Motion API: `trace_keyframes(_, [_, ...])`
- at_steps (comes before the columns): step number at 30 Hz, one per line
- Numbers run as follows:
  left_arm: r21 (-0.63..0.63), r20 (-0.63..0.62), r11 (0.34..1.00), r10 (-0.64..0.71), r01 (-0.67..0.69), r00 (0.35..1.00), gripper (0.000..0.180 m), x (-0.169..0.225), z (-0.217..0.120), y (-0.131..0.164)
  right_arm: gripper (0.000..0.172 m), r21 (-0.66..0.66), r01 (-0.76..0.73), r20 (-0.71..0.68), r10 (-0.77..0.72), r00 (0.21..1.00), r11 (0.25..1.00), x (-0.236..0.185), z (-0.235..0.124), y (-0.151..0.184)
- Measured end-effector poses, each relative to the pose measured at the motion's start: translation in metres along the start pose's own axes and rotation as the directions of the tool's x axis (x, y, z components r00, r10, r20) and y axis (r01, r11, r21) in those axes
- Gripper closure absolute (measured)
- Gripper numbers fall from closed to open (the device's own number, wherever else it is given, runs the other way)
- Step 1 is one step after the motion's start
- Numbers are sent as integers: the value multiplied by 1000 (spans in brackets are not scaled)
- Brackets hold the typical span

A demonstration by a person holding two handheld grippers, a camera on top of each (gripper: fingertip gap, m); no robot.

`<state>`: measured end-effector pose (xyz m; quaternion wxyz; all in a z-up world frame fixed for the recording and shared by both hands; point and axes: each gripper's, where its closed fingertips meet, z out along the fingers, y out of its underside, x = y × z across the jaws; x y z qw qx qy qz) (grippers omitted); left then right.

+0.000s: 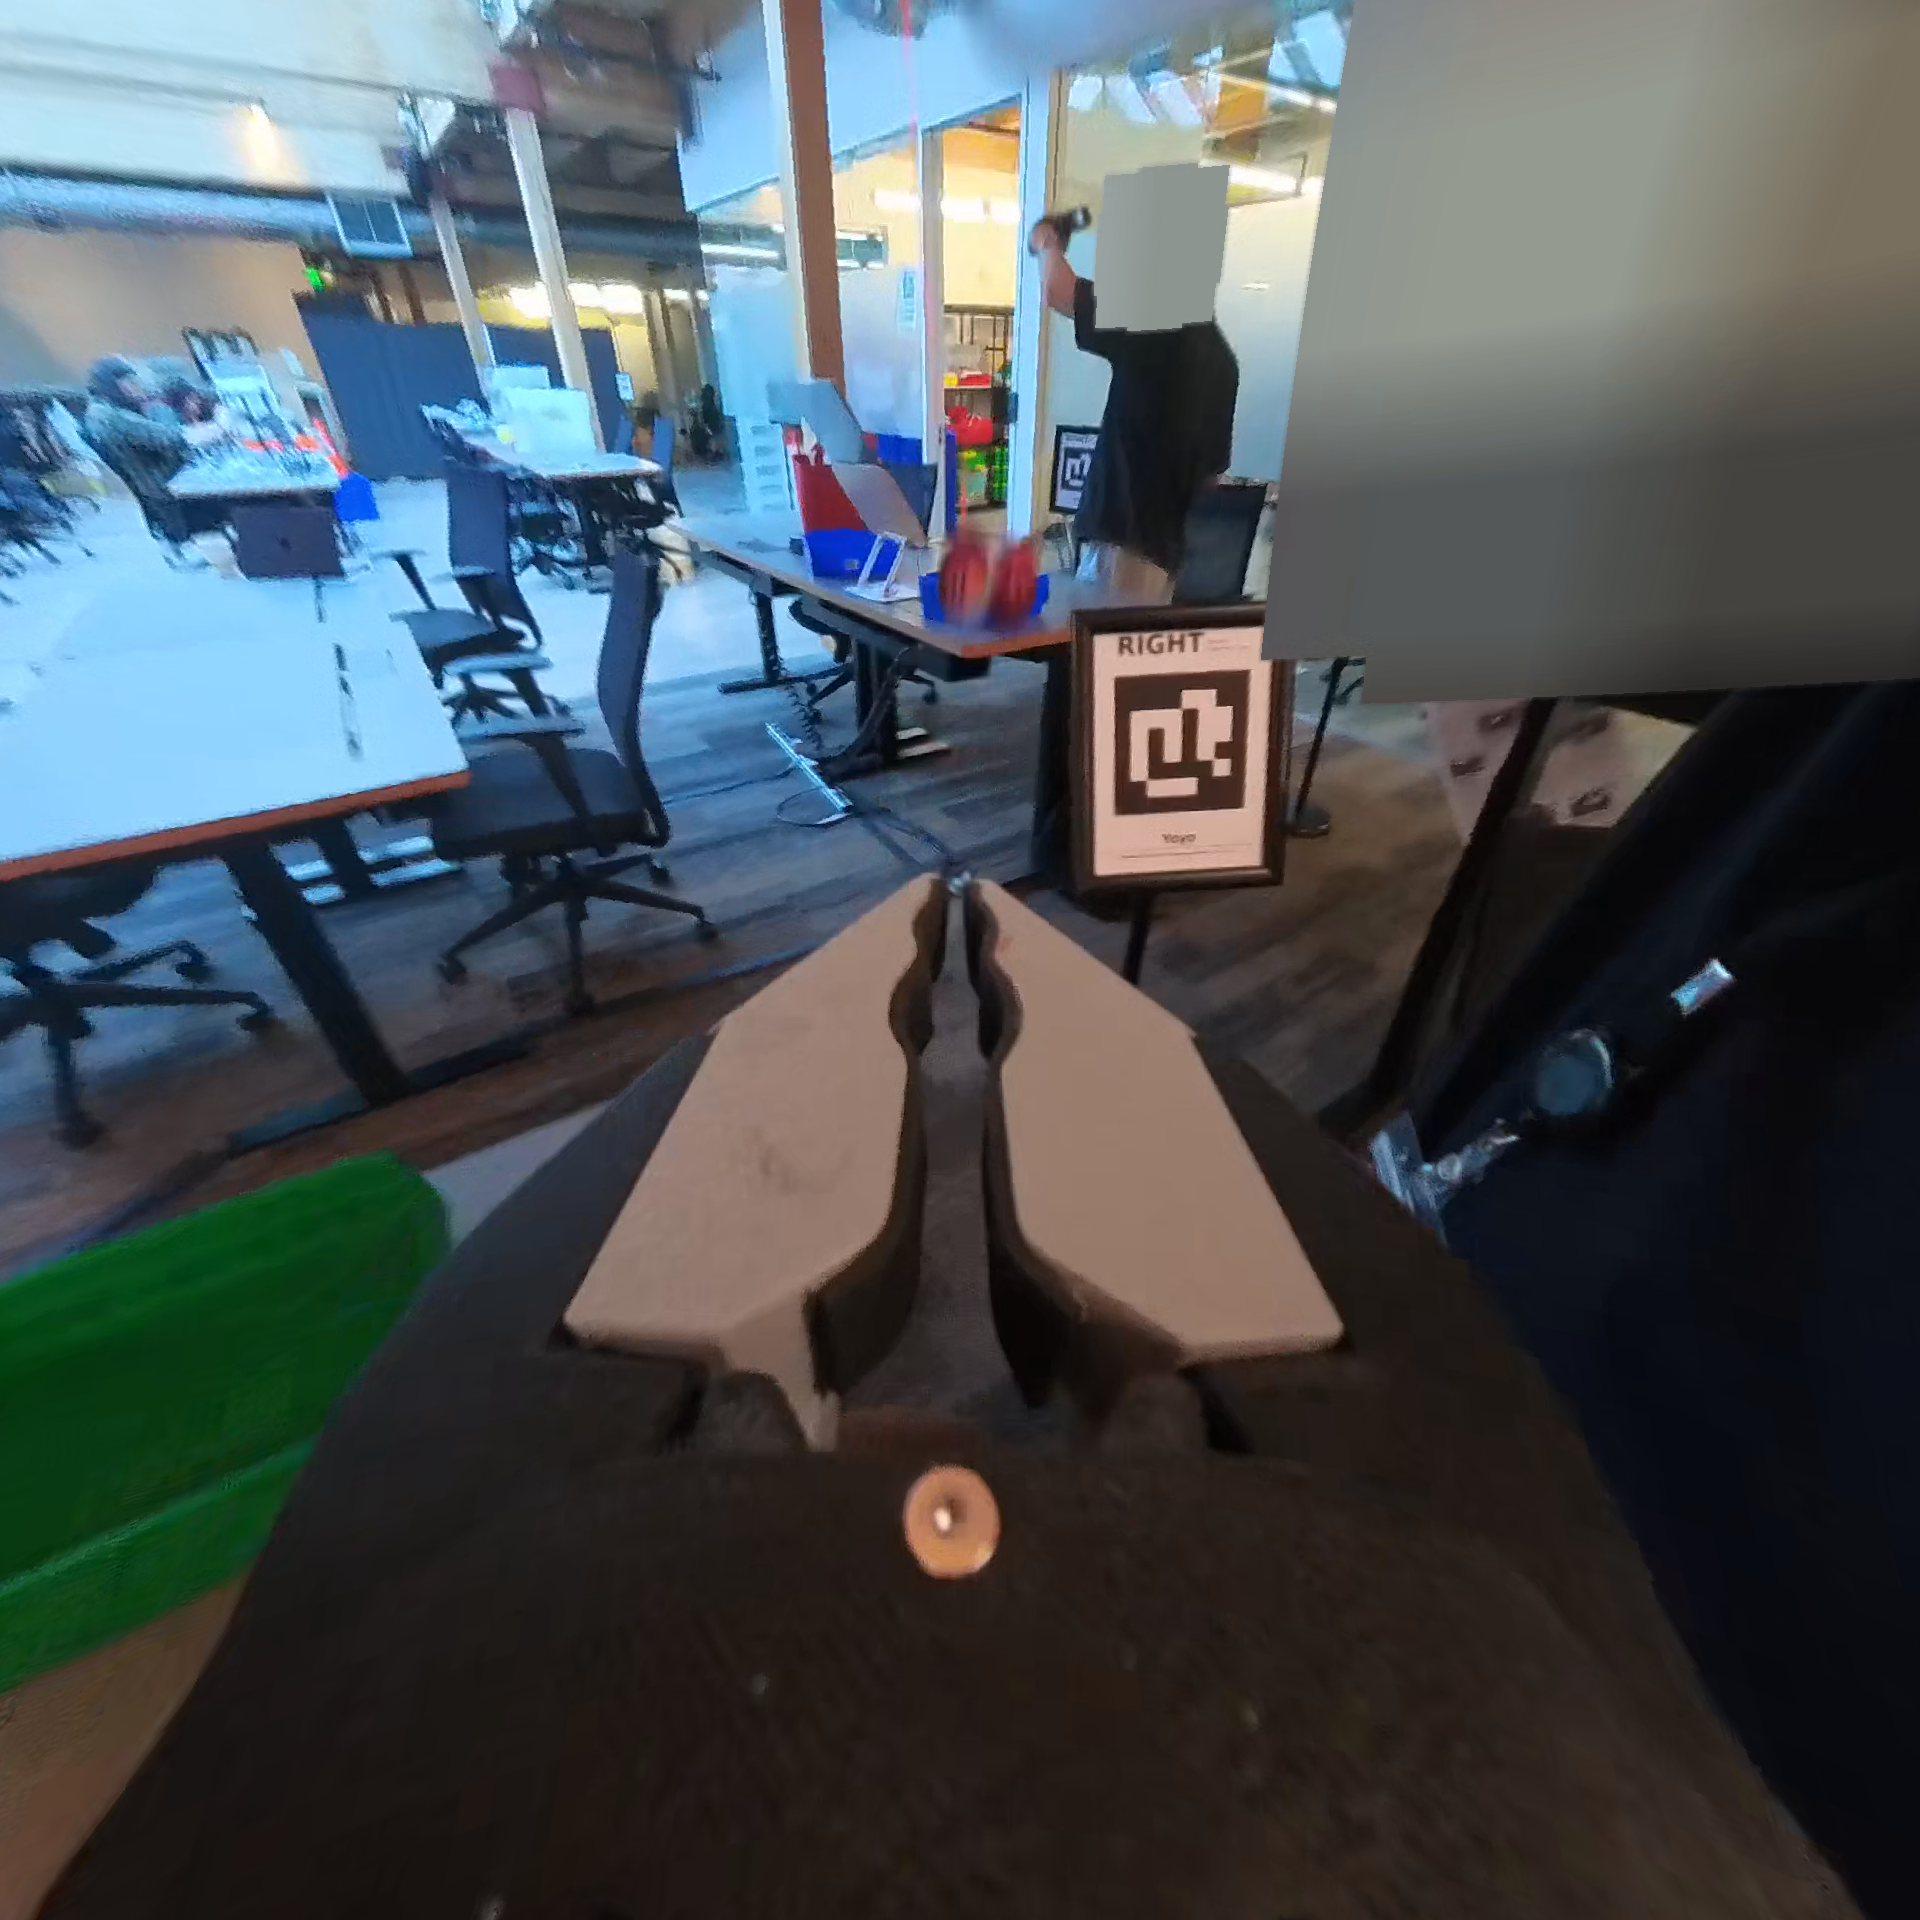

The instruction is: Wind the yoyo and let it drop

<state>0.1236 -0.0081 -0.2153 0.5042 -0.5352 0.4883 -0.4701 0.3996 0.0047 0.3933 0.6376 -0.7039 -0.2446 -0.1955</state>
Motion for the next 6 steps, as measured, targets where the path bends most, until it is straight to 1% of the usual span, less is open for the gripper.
trace_keyframes(1, [-18,-3,999,-36,36,999,176,0,3,14,172,53,-36,-69,40,997,998,33,-24,-27])
trace_keyframes(2, [-54,0,997,-58,58,998,171,-1,8,33,172,86,-60,-103,69,992,995,57,-52,-45])
trace_keyframes(3, [-94,11,993,-72,72,997,167,-1,13,53,172,64,-72,-127,80,989,995,77,-78,-47])
trace_keyframes(4, [-129,22,988,-85,87,996,166,-1,18,74,172,6,-80,-177,80,981,997,97,-101,-35])
trace_keyframes(5, [-157,20,982,-105,107,994,165,1,24,93,172,-72,-89,-253,68,965,993,119,-121,-7])
trace_keyframes(6, [-173,4,976,-135,133,991,165,5,31,110,172,-176,-126,-307,67,949,976,136,-136,38])
